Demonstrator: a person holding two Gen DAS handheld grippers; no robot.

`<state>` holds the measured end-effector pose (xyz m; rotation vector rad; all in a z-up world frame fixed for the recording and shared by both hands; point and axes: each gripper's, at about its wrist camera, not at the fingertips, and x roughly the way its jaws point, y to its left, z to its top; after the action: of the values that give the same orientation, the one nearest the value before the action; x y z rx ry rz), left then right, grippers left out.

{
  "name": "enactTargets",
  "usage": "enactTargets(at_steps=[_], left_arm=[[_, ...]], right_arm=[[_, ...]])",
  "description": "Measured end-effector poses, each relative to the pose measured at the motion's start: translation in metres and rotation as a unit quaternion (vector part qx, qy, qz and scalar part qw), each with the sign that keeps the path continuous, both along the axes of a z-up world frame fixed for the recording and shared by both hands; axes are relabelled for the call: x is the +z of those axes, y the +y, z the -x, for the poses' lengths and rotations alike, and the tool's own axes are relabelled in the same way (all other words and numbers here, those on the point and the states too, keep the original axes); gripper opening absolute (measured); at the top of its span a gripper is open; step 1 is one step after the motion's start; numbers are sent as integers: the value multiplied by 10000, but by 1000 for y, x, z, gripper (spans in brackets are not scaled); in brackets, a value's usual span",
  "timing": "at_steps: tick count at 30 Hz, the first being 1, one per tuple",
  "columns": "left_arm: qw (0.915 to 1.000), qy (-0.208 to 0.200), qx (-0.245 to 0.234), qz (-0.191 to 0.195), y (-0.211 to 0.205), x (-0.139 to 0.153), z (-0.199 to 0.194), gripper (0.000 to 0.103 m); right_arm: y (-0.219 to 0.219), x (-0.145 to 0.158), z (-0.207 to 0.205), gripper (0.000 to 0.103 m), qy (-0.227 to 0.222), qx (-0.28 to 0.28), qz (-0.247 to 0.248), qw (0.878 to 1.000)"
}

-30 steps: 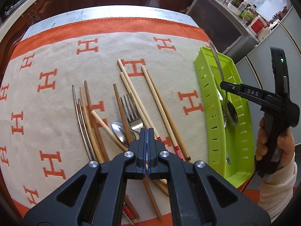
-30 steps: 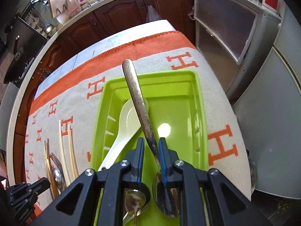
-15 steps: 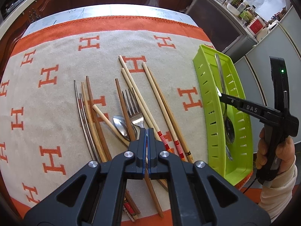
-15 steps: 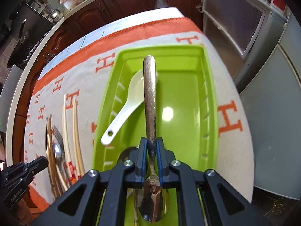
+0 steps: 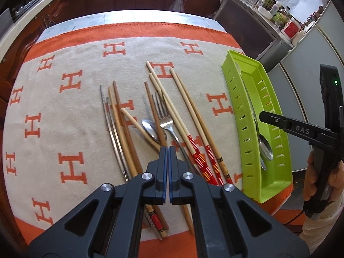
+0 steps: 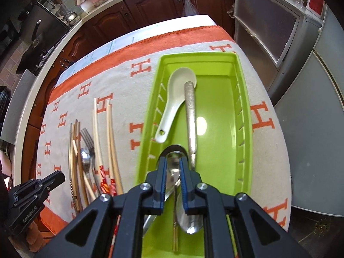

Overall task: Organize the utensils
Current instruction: 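Straighten the large spoon in the tray with the right tool while the left tool returns to the chopsticks, then move both open tools over the chopsticks on the blanket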

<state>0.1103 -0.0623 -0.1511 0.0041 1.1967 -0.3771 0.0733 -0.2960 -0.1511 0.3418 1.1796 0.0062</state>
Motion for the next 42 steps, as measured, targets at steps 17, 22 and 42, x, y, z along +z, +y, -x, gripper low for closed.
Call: enactTargets(at_steps=[17, 22, 42], left_arm=[[9987, -168, 340, -333, 57, 12, 32, 22], [9975, -310, 518, -380, 70, 16, 36, 39], [9970, -44, 699, -316, 87, -13, 34, 39]], right_arm=[[79, 36, 34, 12, -430, 757, -199, 9960], [100, 35, 32, 12, -409, 1015, -234, 9937], [151, -1, 22, 12, -248, 1511, -523, 9868]])
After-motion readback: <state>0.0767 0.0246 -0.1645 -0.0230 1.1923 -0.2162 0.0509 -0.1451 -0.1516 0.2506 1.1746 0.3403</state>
